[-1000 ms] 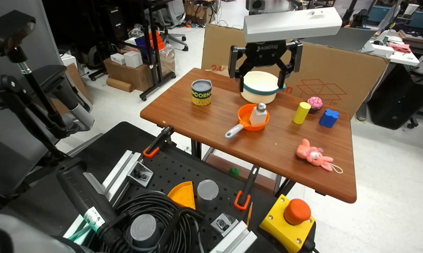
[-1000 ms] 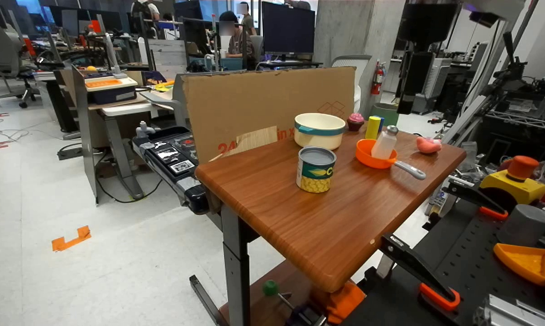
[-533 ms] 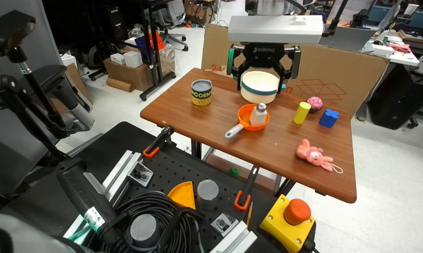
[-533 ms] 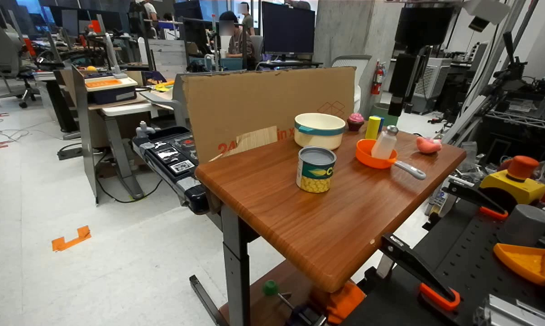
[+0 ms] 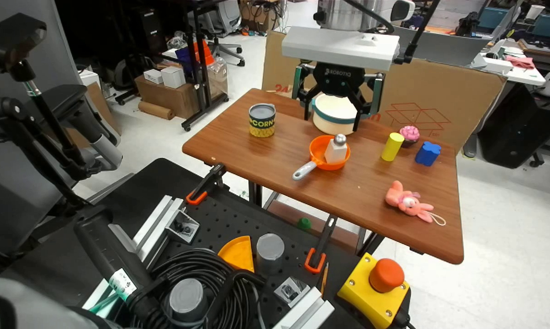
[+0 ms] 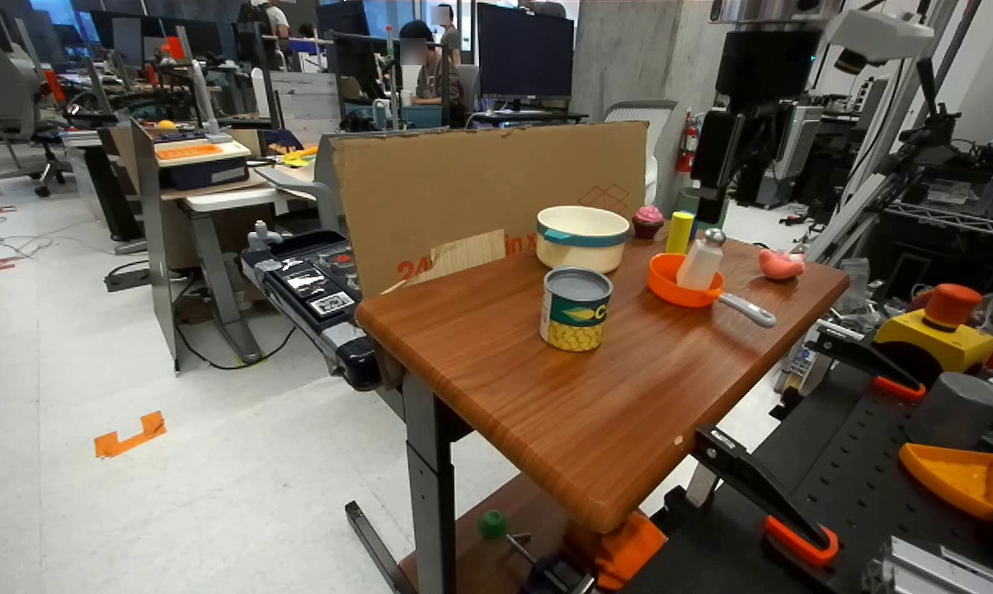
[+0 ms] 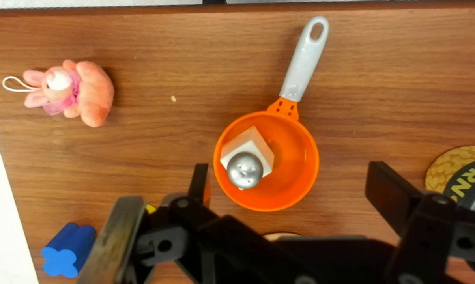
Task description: Pick up the bottle and put it in the plastic pan
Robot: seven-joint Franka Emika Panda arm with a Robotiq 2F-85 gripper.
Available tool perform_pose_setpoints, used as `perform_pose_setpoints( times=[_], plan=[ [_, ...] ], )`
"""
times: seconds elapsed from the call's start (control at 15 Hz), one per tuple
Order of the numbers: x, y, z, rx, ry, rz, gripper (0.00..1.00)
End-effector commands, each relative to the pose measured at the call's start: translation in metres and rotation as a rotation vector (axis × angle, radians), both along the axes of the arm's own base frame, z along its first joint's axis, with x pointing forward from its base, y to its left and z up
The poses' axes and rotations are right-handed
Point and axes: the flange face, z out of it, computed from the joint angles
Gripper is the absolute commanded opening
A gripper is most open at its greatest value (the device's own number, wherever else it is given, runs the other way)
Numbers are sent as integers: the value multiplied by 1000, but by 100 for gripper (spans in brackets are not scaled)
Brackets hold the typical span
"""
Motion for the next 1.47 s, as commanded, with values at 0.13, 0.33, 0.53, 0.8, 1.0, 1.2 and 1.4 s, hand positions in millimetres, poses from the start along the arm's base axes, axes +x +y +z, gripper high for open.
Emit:
perform_pose_setpoints(
  times=[0.13, 0.33, 0.53, 0.8, 1.0, 1.2, 1.4],
  plan=[
    [0, 2, 7, 28, -8, -41, 100],
    [-7, 2, 15, 28, -30, -27, 100],
    [-14, 2, 22, 28, -44, -10, 100],
    [-29, 5, 30, 18, -75, 30, 100],
    [-43, 10, 30, -1, -107, 75, 100],
    [-61, 15, 25, -26, -171, 141, 100],
    [-65, 19, 21, -40, -176, 157, 100]
  ],
)
